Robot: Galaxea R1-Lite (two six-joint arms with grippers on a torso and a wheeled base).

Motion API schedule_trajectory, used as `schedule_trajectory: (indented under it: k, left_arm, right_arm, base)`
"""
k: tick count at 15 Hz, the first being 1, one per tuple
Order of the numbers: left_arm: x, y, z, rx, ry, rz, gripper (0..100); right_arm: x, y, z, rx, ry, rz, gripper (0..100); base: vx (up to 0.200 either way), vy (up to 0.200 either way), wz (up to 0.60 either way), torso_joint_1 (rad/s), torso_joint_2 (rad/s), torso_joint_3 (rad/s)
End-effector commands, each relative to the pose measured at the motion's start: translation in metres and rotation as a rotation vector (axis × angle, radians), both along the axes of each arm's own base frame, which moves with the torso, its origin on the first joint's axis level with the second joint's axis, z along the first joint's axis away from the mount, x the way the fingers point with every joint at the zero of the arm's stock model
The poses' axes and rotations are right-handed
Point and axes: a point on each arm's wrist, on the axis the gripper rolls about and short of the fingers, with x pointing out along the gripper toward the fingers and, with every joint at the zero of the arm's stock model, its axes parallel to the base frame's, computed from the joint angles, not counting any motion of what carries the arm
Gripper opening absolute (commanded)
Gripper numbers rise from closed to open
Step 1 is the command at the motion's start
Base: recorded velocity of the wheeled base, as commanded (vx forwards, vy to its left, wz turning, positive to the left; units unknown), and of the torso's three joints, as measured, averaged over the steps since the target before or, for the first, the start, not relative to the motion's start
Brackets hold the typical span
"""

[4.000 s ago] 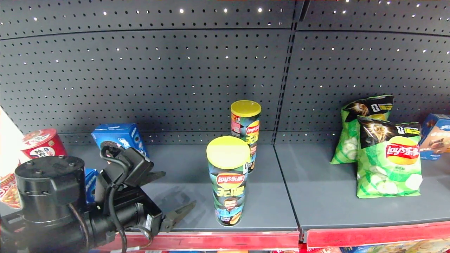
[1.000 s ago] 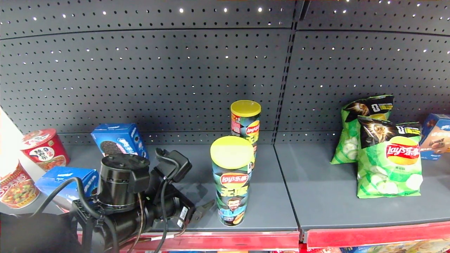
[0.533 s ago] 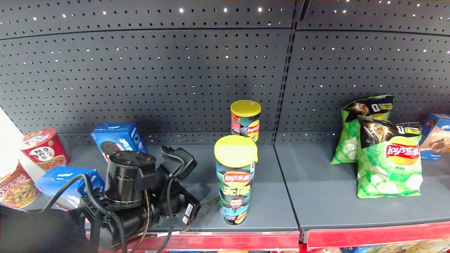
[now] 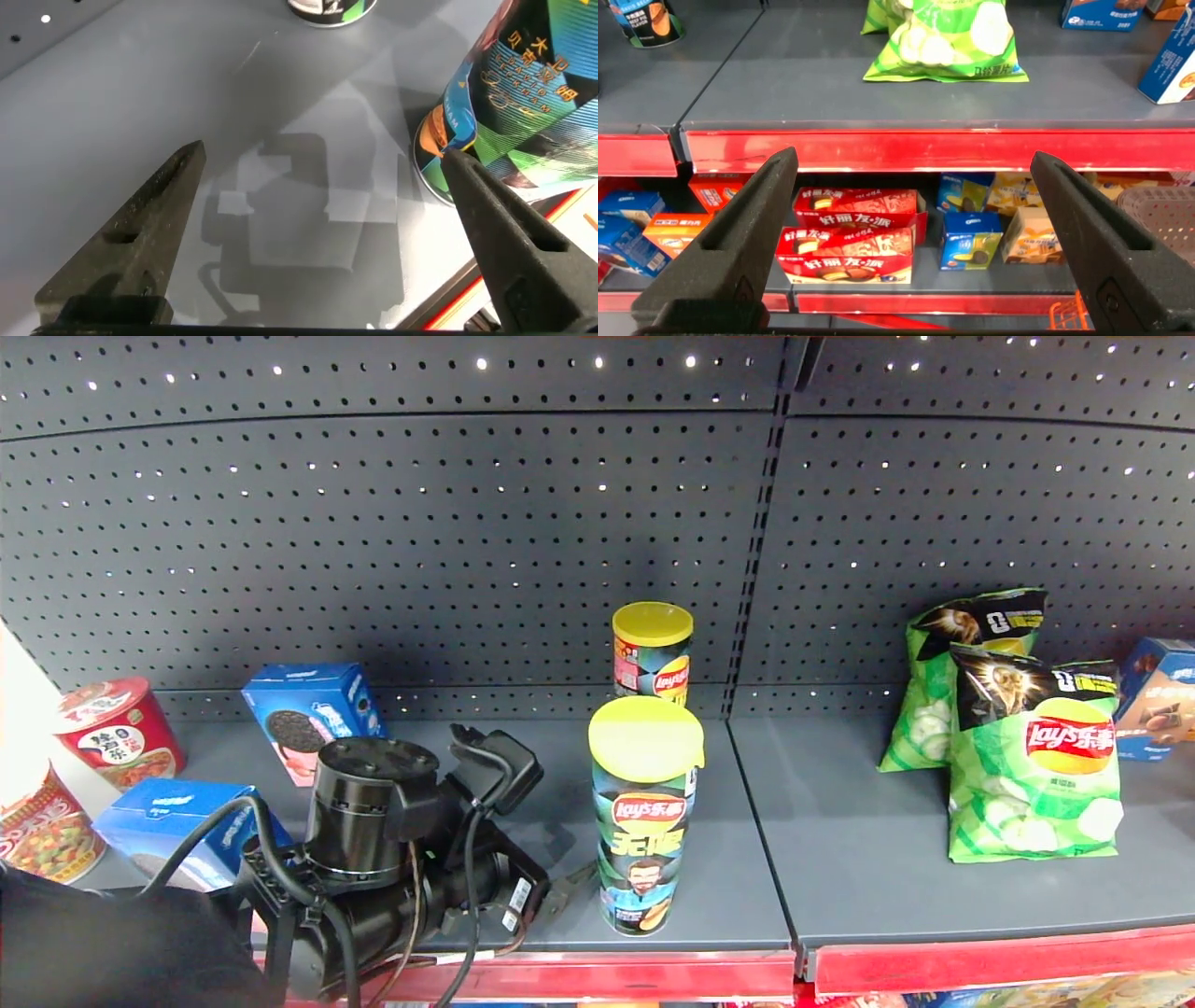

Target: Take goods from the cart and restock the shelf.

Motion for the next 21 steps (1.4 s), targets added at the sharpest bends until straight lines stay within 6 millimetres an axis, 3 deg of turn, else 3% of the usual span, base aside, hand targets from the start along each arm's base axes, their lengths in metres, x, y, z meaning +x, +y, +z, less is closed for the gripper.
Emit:
schedule_trajectory:
  k: [1, 12, 16, 19, 21]
  left_arm:
    - [0.001, -0.003, -0.001, 0.001, 0.001, -0.007, 100]
    - [0.002, -0.014, -0.002, -0.023, 0.017, 0.000, 100]
    - [0.014, 0.009, -0.001, -0.025, 0.017, 0.089, 100]
    - [0.021, 0.033, 0.034, -0.076, -0.113, 0.174, 100]
    - [0.010, 0.043, 0.065, -0.117, -0.220, 0.261, 100]
  right_arm:
    - [0.000, 0.000, 0.000, 0.000, 0.001, 0.000, 100]
    - [0.000, 0.000, 0.000, 0.000, 0.001, 0.000, 100]
    - [0.000, 0.000, 0.000, 0.000, 0.001, 0.000, 100]
    - [0.000, 0.000, 0.000, 0.000, 0.001, 0.000, 100]
    - [0.000, 0.000, 0.000, 0.000, 0.001, 0.000, 100]
  base:
    - [0.000, 0.000, 0.00, 0.000, 0.00, 0.000]
    - [0.000, 0.000, 0.00, 0.000, 0.00, 0.000]
    - [0.000, 0.000, 0.00, 0.000, 0.00, 0.000]
    - [0.000, 0.000, 0.00, 0.000, 0.00, 0.000]
    - [0.000, 0.000, 0.00, 0.000, 0.00, 0.000]
